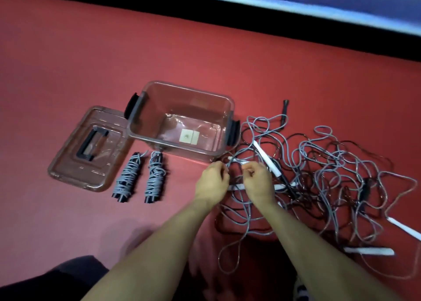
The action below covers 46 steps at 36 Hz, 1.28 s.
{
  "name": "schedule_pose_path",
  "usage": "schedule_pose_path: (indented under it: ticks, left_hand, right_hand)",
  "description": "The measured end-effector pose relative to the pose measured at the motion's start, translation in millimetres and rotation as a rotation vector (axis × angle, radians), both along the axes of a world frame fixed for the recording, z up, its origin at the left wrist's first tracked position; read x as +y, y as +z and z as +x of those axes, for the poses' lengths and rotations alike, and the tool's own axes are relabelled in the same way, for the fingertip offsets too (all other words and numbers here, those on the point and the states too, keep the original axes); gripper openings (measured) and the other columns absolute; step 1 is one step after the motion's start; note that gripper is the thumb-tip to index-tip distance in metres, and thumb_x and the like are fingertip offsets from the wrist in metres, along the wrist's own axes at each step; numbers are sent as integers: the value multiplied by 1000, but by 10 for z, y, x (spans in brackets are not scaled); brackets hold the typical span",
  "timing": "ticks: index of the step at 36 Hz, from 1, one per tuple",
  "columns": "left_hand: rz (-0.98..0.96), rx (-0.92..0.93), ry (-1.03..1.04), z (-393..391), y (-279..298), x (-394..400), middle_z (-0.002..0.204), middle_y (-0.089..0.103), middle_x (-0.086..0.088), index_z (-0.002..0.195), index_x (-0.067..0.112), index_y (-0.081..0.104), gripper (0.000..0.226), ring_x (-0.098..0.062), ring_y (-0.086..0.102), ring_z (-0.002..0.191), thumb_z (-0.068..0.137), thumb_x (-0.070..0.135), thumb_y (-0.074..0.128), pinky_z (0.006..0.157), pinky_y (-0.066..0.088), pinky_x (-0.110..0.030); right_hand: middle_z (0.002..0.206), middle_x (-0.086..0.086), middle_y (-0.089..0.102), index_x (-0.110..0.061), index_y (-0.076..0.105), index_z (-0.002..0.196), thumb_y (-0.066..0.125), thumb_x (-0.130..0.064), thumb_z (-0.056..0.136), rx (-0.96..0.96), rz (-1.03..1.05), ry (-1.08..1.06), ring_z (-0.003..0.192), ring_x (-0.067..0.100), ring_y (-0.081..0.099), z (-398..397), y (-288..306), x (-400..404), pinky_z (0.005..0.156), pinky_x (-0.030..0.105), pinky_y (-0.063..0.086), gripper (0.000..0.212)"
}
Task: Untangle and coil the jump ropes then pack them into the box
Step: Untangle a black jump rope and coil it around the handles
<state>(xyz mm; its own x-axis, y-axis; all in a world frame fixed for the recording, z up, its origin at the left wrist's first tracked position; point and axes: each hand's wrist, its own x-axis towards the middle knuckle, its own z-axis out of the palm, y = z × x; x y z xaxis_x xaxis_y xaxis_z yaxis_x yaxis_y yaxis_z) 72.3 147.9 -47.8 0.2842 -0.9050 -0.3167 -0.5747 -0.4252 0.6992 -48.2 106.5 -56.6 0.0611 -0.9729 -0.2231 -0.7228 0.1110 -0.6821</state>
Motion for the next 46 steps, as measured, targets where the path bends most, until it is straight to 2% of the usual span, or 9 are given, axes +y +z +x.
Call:
schedule_pose_path:
  ticks: [8,13,16,20,23,28,33,39,46]
  left_hand:
    - [-51,-91,-318,-369,-152,-539,114,51,-8,118,14,59,37,-29,49,107,84,3,49,87,45,-43]
    - [18,-161,-474,-435,-272,-770,138,40,-1,136,22,47,55,-30,45,112,85,5,53,97,40,-41]
    - [24,-167,-501,-426,-325,-817,137,42,-2,131,20,53,50,-31,48,111,83,6,56,97,40,-40]
    - [-97,-161,-499,-403,-287,-825,123,53,-5,112,12,62,32,-29,53,107,82,4,57,87,45,-41]
    - [-205,-207,-451,-371,-155,-828,118,56,-7,103,7,63,17,-27,53,105,88,9,54,83,47,-41]
    - [-269,-168,-417,-319,266,-812,100,65,-5,102,11,63,16,-27,60,95,95,19,51,76,48,-37]
    - [-424,-102,-311,-266,920,-820,91,70,-8,94,4,67,15,-23,62,83,93,16,58,74,42,-27]
    - [-562,-10,-222,-236,1825,-770,77,68,-2,96,7,69,13,-18,63,72,92,14,59,72,47,-26]
    - [-715,46,-188,-255,2820,-601,70,65,2,96,9,70,13,-8,57,61,92,13,58,71,53,-30]
  right_hand:
    - [113,21,55,-2,63,112,60,-10,83,87,211,23,109,36,52,-347,-222,-310,99,39,39,30]
    - [95,12,68,-18,69,95,55,-42,66,26,365,69,95,33,63,-374,-565,-502,84,46,53,40]
    - [85,9,68,-21,62,75,68,-19,69,-112,404,39,86,32,65,-378,-384,-520,79,46,55,9]
    - [68,0,49,-21,45,72,63,6,80,-277,330,-44,68,18,51,-450,-221,-474,68,28,44,33]
    - [67,-1,48,-22,49,76,54,9,84,-324,179,-26,68,18,48,-497,-86,-442,71,35,44,32]
    - [70,3,55,-10,56,85,52,7,87,-347,-29,-52,62,6,52,-540,310,-440,63,18,45,17]
    - [75,3,51,-3,59,82,56,-10,91,-228,-207,-27,78,23,49,-605,822,-475,73,33,39,12]
    - [99,4,53,-4,61,106,51,-6,94,-247,-285,12,89,15,52,-605,1486,-409,82,23,41,16]
    - [99,3,61,-6,63,106,55,-1,90,-363,-353,91,88,11,54,-572,2302,-313,73,2,37,18]
